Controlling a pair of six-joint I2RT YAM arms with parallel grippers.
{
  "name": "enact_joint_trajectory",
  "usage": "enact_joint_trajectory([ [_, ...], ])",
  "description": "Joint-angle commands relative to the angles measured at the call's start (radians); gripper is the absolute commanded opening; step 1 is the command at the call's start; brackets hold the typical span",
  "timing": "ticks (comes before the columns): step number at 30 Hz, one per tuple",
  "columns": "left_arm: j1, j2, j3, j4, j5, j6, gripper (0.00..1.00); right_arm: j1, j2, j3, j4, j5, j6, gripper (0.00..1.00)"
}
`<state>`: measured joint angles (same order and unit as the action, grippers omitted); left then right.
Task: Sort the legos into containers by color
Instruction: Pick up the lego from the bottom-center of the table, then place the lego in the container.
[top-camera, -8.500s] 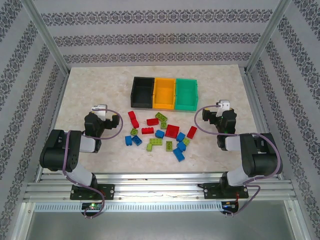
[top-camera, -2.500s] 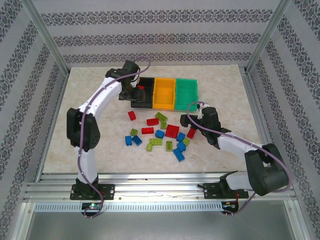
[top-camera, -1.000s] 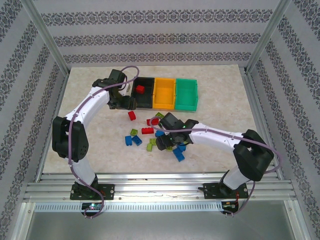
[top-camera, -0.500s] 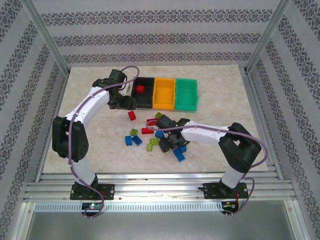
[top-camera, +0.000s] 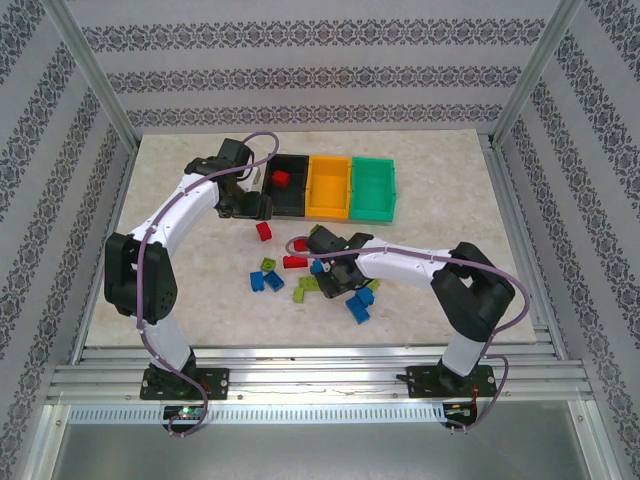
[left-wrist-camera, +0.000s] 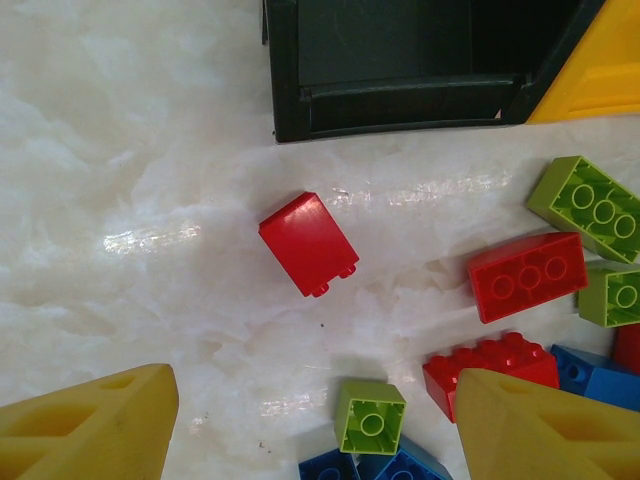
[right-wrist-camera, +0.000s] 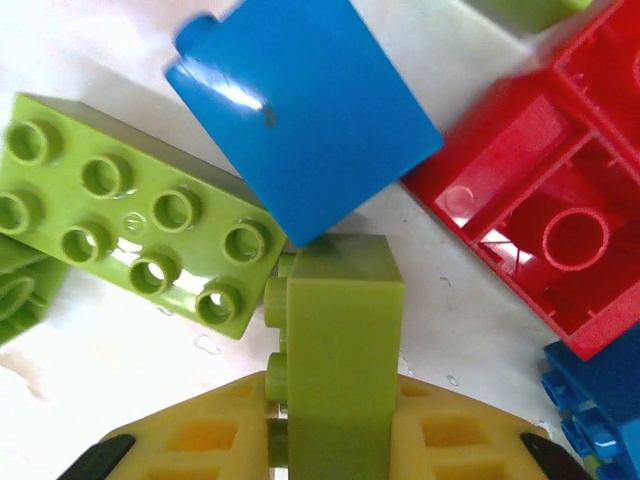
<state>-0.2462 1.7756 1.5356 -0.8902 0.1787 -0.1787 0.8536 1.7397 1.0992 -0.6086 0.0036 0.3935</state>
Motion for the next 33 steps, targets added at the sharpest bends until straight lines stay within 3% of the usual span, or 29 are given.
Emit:
enact_joint_trajectory([
  [1, 0.010, -0.027, -0.005, -0.003, -0.015, 0.025, 0.73, -0.014, -0.072, 0.049, 0.021, 0.008, -0.022, 0.23],
  [8, 0.010, -0.034, -0.009, 0.000, -0.013, 0.025, 0.73, -0.225, -0.061, 0.253, 0.063, -0.081, -0.091, 0.19],
  [17, 0.010, -0.042, -0.022, 0.011, -0.028, 0.027, 0.73, -0.371, 0.274, 0.647, 0.051, -0.130, -0.117, 0.22],
  [20, 0.010, -0.043, -0.019, 0.011, -0.020, 0.027, 0.73, -0.382, 0.341, 0.724, 0.022, -0.122, -0.120, 0.46],
  [26, 0.010, -0.051, -0.022, 0.015, -0.028, 0.029, 0.73, -0.355, 0.214, 0.565, 0.056, -0.114, -0.128, 0.51],
  [33, 0.011, -0.045, -0.021, 0.016, -0.002, 0.024, 0.73, -0.306, -0.032, 0.232, 0.058, -0.110, -0.130, 0.52],
])
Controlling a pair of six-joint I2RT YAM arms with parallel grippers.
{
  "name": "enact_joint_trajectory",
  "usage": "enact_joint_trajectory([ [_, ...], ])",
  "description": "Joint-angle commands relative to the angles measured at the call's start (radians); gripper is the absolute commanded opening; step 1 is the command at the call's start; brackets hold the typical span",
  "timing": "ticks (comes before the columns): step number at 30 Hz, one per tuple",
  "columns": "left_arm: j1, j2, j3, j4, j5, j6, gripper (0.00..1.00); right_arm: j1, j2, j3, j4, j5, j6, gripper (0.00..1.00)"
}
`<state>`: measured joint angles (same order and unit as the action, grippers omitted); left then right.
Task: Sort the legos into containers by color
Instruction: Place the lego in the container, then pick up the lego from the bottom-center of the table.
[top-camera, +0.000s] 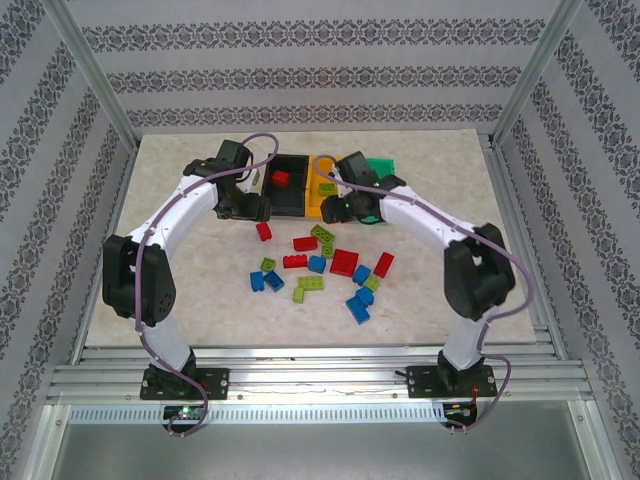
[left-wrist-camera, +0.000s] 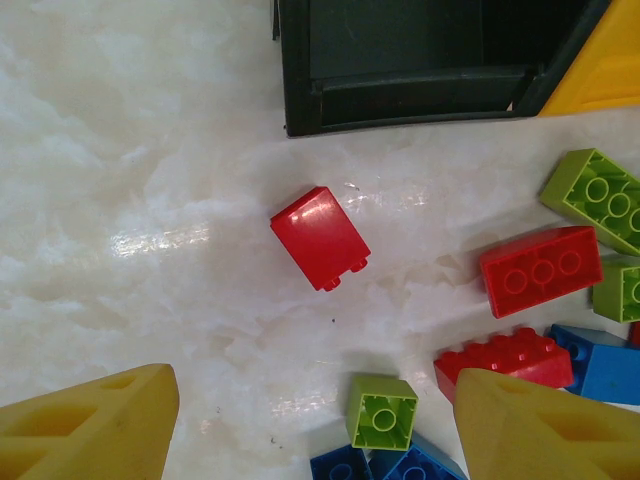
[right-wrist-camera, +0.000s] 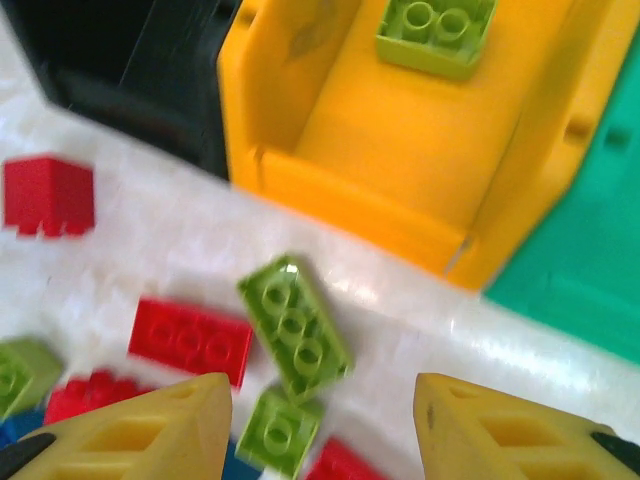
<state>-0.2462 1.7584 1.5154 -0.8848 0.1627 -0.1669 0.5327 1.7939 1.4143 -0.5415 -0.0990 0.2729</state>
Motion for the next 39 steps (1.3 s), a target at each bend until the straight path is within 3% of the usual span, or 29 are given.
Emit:
enact_joint_trajectory([
  [1, 0.010, -0.027, -0.001, 0.010, 0.024, 0.011, 0.73, 0.022, -0.121, -0.142, -0.006, -0.015, 0.003, 0.52],
  [9, 0.010, -0.016, -0.006, 0.021, 0.049, 0.004, 0.73, 0.118, -0.324, -0.440, -0.070, 0.016, 0.093, 0.52],
  [17, 0.010, 0.007, 0.000, 0.017, 0.062, 0.003, 0.73, 0.261, -0.427, -0.578, -0.145, 0.051, 0.230, 0.53],
  [23, 0.011, 0.007, 0.002, 0.022, 0.067, -0.001, 0.73, 0.343, -0.427, -0.631, -0.179, 0.122, 0.269, 0.54],
  [35, 0.010, 0.006, 0.000, 0.022, 0.063, 0.005, 0.73, 0.360, -0.268, -0.595, -0.107, 0.118, 0.263, 0.53],
  [39, 0.010, 0.001, -0.002, 0.024, 0.074, 0.004, 0.73, 0.363, -0.224, -0.601, -0.051, 0.078, 0.263, 0.45],
])
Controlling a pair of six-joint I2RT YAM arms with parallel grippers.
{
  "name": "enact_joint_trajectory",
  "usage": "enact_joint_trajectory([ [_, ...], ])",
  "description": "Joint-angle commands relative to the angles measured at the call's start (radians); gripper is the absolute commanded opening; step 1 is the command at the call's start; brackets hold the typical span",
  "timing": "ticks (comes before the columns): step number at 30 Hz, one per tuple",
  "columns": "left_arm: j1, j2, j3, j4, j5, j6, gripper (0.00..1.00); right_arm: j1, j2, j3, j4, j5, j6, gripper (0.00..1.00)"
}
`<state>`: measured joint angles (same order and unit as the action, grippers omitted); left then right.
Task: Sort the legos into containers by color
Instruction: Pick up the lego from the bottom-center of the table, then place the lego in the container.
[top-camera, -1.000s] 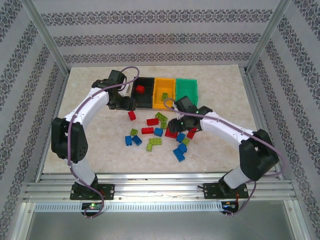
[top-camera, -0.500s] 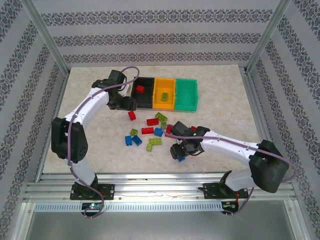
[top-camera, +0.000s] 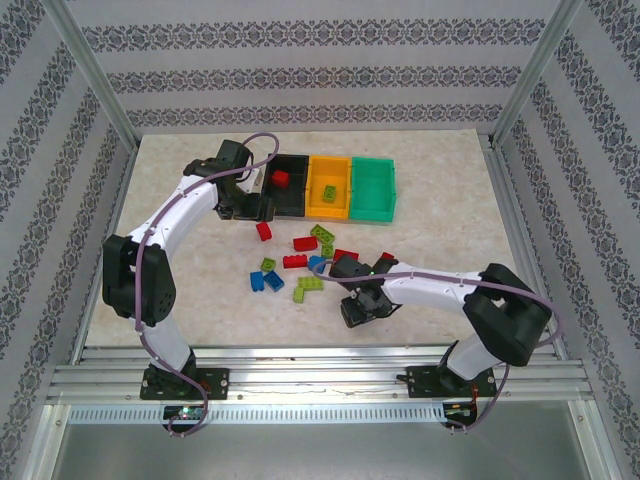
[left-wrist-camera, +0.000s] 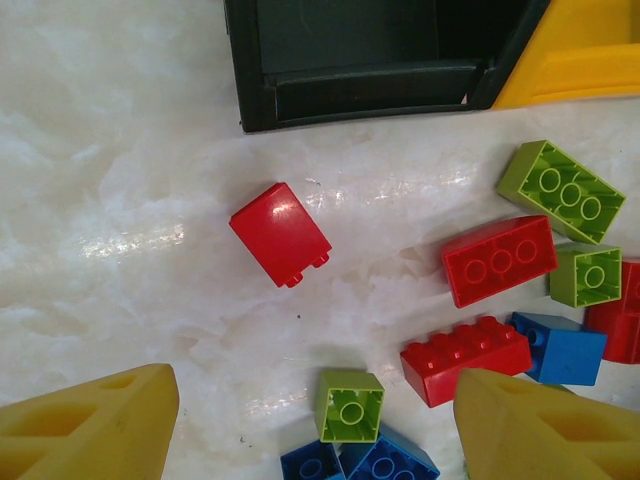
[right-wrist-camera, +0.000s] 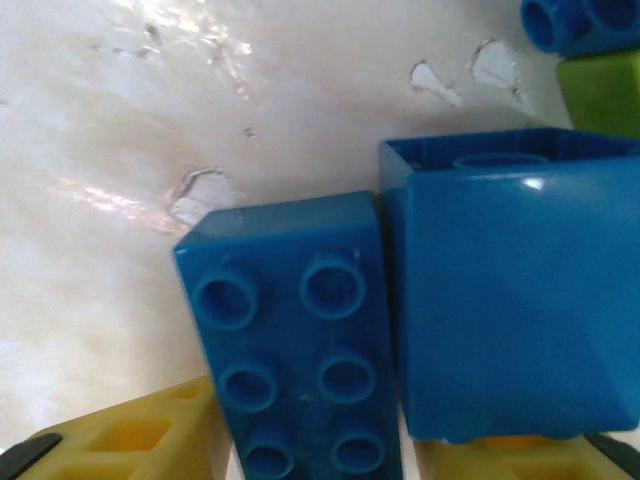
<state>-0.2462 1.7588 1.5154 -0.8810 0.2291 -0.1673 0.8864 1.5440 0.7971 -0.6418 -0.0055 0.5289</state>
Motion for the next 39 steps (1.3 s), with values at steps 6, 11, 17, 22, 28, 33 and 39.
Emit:
enact_joint_trajectory([
  [6, 0.010, -0.002, 0.001, 0.019, 0.015, 0.004, 0.73, 0.020, -0.037, 0.020, 0.058, -0.004, -0.011, 0.29],
  [11, 0.010, -0.004, 0.004, 0.018, 0.007, 0.006, 0.73, 0.000, -0.151, 0.083, 0.064, 0.030, -0.071, 0.28],
  [17, 0.010, -0.019, -0.005, 0.023, -0.011, 0.009, 0.73, -0.219, -0.175, 0.158, 0.182, -0.080, -0.136, 0.28],
  [22, 0.010, -0.015, -0.005, 0.021, -0.011, 0.012, 0.73, -0.392, -0.070, 0.272, 0.273, -0.111, -0.150, 0.29],
  [28, 0.011, -0.006, -0.001, 0.016, -0.011, 0.014, 0.73, -0.510, 0.198, 0.555, 0.213, -0.058, -0.234, 0.33],
  [33, 0.010, 0.001, 0.001, 0.010, -0.038, 0.022, 0.74, -0.591, 0.338, 0.702, 0.190, -0.105, -0.241, 0.43],
  [39, 0.010, 0.011, 0.003, 0.000, -0.077, 0.031, 0.73, -0.572, 0.318, 0.665, 0.222, -0.131, -0.251, 0.60],
])
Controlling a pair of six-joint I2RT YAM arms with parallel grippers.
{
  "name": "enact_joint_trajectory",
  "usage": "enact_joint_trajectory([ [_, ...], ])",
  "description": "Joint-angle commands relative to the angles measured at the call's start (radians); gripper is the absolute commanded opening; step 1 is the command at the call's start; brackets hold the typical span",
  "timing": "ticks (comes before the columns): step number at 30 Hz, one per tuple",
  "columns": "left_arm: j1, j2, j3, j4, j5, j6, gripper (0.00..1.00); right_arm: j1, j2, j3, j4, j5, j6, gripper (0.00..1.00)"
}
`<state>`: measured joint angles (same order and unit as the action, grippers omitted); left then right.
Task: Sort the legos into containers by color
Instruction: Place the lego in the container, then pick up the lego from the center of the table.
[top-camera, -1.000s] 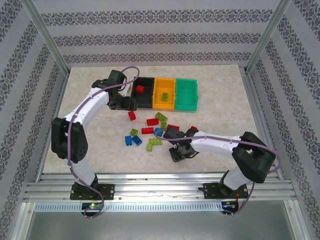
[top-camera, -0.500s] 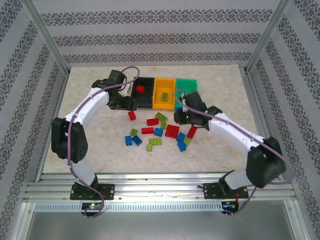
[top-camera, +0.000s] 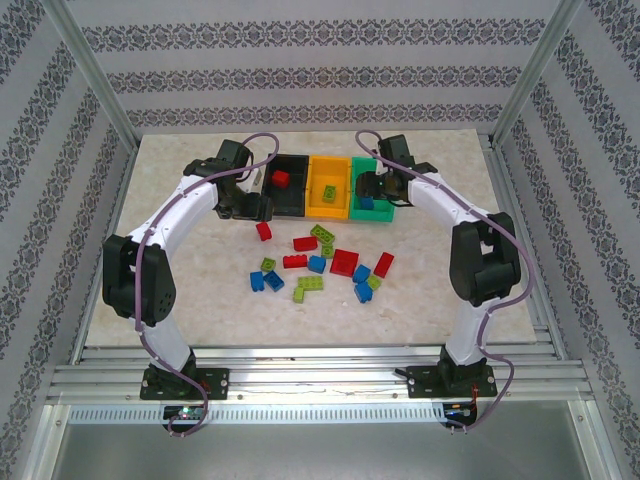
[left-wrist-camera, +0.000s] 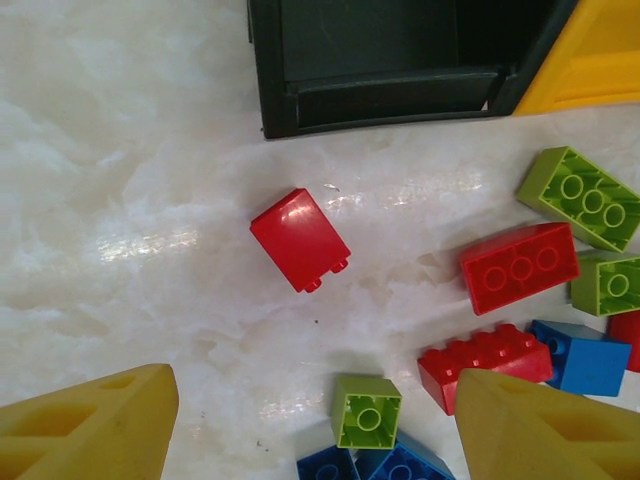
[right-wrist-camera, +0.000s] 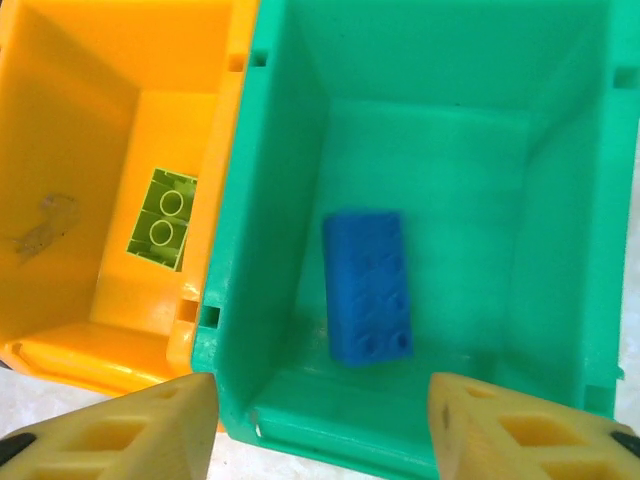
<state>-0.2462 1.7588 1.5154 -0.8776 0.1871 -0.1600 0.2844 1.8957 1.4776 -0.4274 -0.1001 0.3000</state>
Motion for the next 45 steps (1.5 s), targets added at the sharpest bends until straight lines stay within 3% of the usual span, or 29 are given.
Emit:
enact_joint_trajectory([
  [1, 0.011, 0.013, 0.007, -0.004, -0.035, 0.024, 0.73, 0.043, -0.053, -0.047, 0.025, -0.031, -0.030, 0.60],
  [8, 0.010, 0.037, 0.021, -0.027, -0.051, 0.029, 0.73, 0.127, -0.207, -0.297, 0.136, 0.030, -0.090, 0.60],
  [17, 0.011, 0.029, 0.030, -0.039, -0.045, 0.031, 0.74, 0.158, -0.342, -0.670, 0.548, 0.046, -0.088, 0.61],
  [28, 0.012, 0.104, 0.083, -0.165, -0.183, 0.071, 0.73, 0.195, -0.332, -0.642, 0.504, 0.055, -0.104, 0.61],
  [45, 0.012, 0.236, 0.112, -0.187, -0.059, 0.048, 0.71, 0.226, -0.303, -0.620, 0.508, 0.076, -0.107, 0.61],
])
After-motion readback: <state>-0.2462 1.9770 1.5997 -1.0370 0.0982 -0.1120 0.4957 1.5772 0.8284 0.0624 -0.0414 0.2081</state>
